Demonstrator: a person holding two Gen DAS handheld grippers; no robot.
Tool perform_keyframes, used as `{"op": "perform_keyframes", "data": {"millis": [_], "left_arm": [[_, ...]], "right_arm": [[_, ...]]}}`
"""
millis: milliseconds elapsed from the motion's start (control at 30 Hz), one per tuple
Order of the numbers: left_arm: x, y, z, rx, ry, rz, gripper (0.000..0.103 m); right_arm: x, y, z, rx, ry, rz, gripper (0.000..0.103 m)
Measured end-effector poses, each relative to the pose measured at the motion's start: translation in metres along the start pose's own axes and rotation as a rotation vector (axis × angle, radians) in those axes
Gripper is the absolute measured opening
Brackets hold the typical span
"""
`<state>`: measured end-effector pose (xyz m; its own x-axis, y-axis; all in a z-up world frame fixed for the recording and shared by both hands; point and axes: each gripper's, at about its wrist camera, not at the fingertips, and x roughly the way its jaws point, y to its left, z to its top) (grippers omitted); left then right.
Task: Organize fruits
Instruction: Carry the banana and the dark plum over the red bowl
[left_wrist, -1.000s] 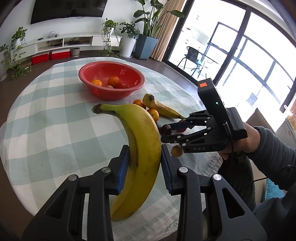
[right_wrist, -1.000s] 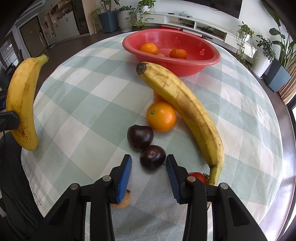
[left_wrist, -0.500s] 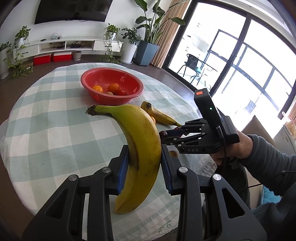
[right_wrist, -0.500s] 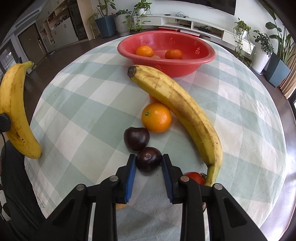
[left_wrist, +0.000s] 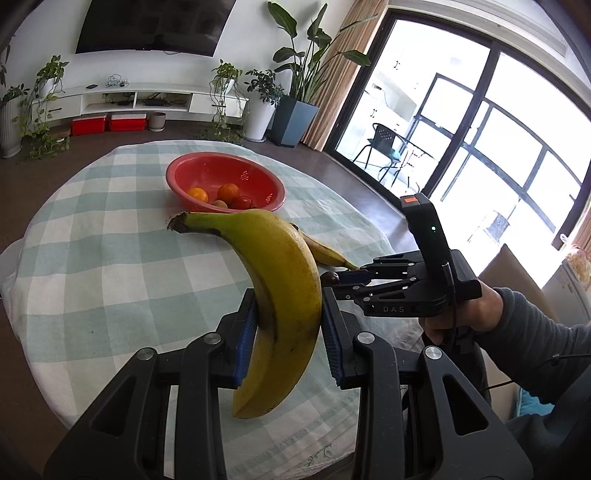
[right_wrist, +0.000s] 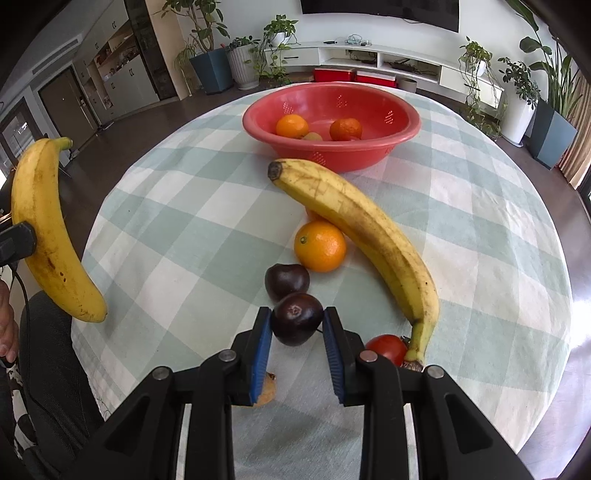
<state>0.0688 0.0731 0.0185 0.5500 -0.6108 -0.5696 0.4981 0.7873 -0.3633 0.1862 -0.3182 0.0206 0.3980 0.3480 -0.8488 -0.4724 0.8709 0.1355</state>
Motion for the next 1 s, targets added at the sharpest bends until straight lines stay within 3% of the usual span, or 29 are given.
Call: {"op": "perform_keyframes", "data": {"millis": [300,533,800,1000], "left_arm": [[-0.005,0.004,0.012,-0.011,-0.029,-0.004,0.030],[-0.003,0.007,0.039,0.001,-0.042,0.013,0.030],[0.005,0.007,0.106,0.075,-0.067,0.058,0.030],[0.027,0.007,0.159,0.129,-0.018,0.085,0.030]], "right_arm": [[-0.029,0.003,0.003,0.017,-0.060,0.038,0.031],[-0.056,-0.003,0.018,0.033,-0.128,0.059,0.031],[-0.087,-0.019,0.055,0.042,-0.219,0.051,0.031],[-0.090,-0.034,0.100,0.049,-0.259,0.069,0.031]]}}
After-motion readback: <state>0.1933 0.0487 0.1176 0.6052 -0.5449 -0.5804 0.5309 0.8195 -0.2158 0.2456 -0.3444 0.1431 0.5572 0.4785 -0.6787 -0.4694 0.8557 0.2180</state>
